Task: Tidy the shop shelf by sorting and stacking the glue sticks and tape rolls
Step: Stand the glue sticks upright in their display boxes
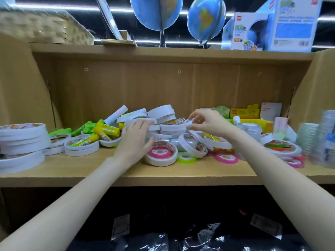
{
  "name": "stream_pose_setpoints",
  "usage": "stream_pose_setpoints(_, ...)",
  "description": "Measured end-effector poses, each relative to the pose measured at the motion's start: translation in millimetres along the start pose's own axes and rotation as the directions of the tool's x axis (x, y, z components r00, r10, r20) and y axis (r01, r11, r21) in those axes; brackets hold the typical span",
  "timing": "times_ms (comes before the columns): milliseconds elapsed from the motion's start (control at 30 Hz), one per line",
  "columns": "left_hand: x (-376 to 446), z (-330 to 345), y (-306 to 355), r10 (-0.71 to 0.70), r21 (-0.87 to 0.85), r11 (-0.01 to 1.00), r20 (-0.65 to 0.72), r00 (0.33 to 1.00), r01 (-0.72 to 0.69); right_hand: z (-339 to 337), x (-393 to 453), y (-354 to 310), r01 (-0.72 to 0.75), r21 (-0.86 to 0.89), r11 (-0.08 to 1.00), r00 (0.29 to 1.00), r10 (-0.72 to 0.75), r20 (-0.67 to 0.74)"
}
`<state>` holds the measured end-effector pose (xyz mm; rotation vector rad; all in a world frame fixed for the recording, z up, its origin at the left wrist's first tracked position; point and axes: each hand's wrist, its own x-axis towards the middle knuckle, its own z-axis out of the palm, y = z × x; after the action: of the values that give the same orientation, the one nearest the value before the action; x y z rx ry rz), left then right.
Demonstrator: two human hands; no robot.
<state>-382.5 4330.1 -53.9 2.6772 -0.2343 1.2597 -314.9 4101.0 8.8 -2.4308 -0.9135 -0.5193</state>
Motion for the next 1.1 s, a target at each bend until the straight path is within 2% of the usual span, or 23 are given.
stream_pose_setpoints(67, 9.1, -4.9, -8.3, -0.006, 0.011, 1.0, -0.081, 0.997, 0.007, 0.9, 27.8, -10.2, 0.088, -0.09, 0.992, 0.996, -0.088, 0.001)
stream_pose_setpoints(133, 17.9, -9.2, -19.5, -0.035, 0.024, 0.999, -0.045, 0.998, 0.037, 8.5, 59.2, -20.4, 0.174, -0.129, 0.976, 0.984, -0.166, 0.071)
stream_pose_setpoints(233, 25.9, -11.7, -41.6, -0.126, -0.027, 0.991, 0.184, 0.975, 0.134, 24.7, 101.4, -34.9, 0.205, -0.131, 0.97, 0.962, -0.175, 0.21)
stream_pose_setpoints(333, 32.1, -17.2, -53.5, -0.065, -0.102, 0.99, 0.283, 0.957, 0.097, 31.9, 126.0, -43.0, 0.16, -0.256, 0.954, 0.928, -0.057, 0.368)
stream_pose_setpoints(400, 40.3, -23.6, -55.7, -0.029, -0.098, 0.993, 0.383, 0.923, 0.072, 29.4, 132.5, -46.4, 0.181, -0.326, 0.928, 0.922, -0.045, 0.384)
stream_pose_setpoints(500, 55.8, -29.5, -54.7, -0.022, -0.063, 0.995, 0.596, 0.802, 0.074, 20.3, 135.5, -43.0, 0.204, -0.308, 0.929, 0.94, -0.098, 0.327)
stream_pose_setpoints(533, 59.4, -28.9, -54.5, -0.001, -0.072, 0.996, 0.622, 0.783, 0.059, 16.8, 134.7, -40.7, 0.201, -0.292, 0.935, 0.946, -0.108, 0.305)
stream_pose_setpoints(567, 62.6, -28.3, -55.7, -0.011, -0.07, 0.995, 0.633, 0.774, 0.072, 14.1, 133.3, -38.7, 0.194, -0.29, 0.937, 0.95, -0.106, 0.295)
stream_pose_setpoints(700, 64.2, -30.3, -54.0, 0.014, -0.119, 0.991, 0.574, 0.819, 0.066, 20.2, 124.9, -28.1, 0.15, -0.373, 0.916, 0.94, -0.014, 0.342)
stream_pose_setpoints(833, 58.0, -36.8, -53.3, -0.003, -0.16, 0.982, 0.503, 0.864, 0.097, 32.9, 123.7, -23.6, 0.161, -0.372, 0.914, 0.946, -0.036, 0.322)
stream_pose_setpoints(933, 54.8, -50.6, -57.4, -0.004, -0.262, 0.954, 0.464, 0.886, 0.142, 29.1, 125.4, -21.2, 0.099, -0.215, 0.972, 0.975, -0.052, 0.214)
stream_pose_setpoints(1000, 51.9, -61.7, -63.6, 0.0, -0.346, 0.923, 0.433, 0.901, 0.166, 22.1, 125.7, -20.4, 0.021, 0.078, 0.997, 0.989, -0.033, 0.146)
stream_pose_setpoints(1067, 47.3, -69.4, -68.2, -0.024, -0.406, 0.89, 0.409, 0.912, 0.205, 14.9, 122.6, -21.7, -0.057, 0.322, 0.945, 0.987, 0.004, 0.163)
stream_pose_setpoints(1100, 44.4, -71.8, -69.5, -0.047, -0.423, 0.877, 0.398, 0.916, 0.229, 13.1, 120.8, -22.4, -0.074, 0.361, 0.93, 0.983, 0.006, 0.185)
